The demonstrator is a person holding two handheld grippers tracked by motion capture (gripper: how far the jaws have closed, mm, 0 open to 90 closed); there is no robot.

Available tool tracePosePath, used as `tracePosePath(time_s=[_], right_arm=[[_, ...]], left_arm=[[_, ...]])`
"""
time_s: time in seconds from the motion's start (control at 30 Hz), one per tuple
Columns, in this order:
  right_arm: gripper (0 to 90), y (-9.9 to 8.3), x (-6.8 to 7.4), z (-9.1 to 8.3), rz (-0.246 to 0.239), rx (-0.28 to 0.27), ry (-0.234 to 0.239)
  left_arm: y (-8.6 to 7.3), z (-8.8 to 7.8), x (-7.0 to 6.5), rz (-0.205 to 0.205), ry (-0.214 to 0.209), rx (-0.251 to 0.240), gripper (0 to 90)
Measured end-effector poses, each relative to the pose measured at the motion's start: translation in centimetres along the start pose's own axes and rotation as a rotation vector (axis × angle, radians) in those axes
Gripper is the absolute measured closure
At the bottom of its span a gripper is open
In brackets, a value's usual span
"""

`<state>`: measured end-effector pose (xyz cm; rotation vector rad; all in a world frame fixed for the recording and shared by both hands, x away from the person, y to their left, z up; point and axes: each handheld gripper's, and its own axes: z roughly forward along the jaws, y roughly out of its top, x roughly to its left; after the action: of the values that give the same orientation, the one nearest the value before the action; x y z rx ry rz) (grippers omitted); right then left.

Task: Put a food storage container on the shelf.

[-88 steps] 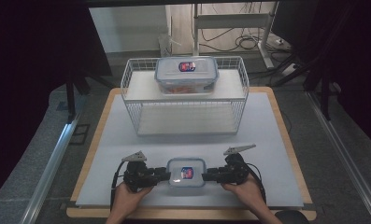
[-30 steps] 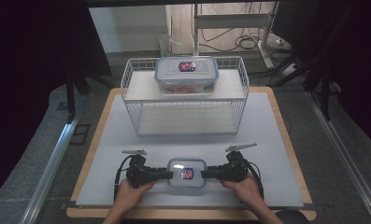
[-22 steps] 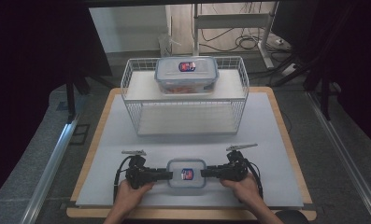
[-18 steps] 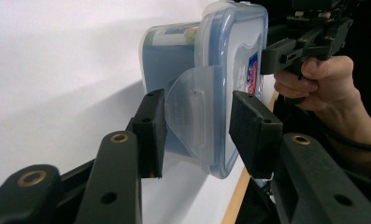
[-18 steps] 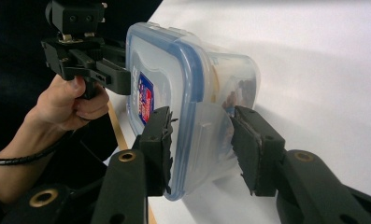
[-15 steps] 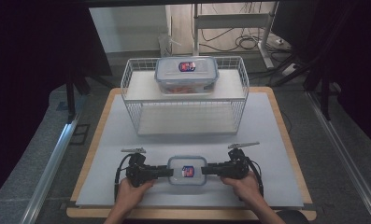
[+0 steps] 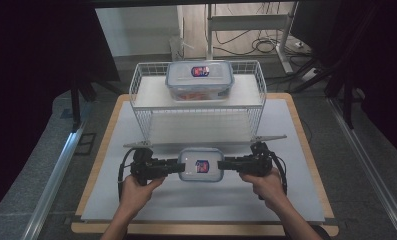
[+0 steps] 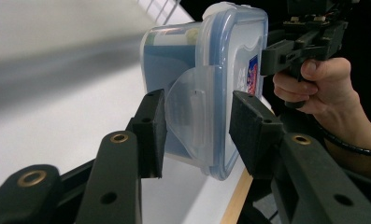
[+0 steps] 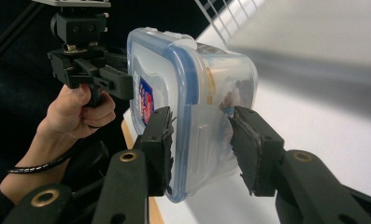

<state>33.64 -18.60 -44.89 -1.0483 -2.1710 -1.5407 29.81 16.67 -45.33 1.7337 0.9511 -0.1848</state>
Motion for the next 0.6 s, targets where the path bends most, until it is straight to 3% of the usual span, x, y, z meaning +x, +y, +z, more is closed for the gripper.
tracePosePath(time_s=[0.13,0.23,0.6], right_arm=[[58.9,2.2,1.0,-0.7,-0.045,-0.022,-0.004],[58.9,3.6,1.5,-1.0,-0.065,-0.035,-0.005],[58.7,8.0,2.3,-1.6,-0.082,-0.068,0.004]], left_arm=[[2.0,-0.8,-0.8,0.041,0.011,-0.024,56.9],[3.3,-1.2,-1.2,0.049,0.014,-0.038,56.8],[7.7,-2.6,-1.9,0.071,0.035,-0.079,56.8]])
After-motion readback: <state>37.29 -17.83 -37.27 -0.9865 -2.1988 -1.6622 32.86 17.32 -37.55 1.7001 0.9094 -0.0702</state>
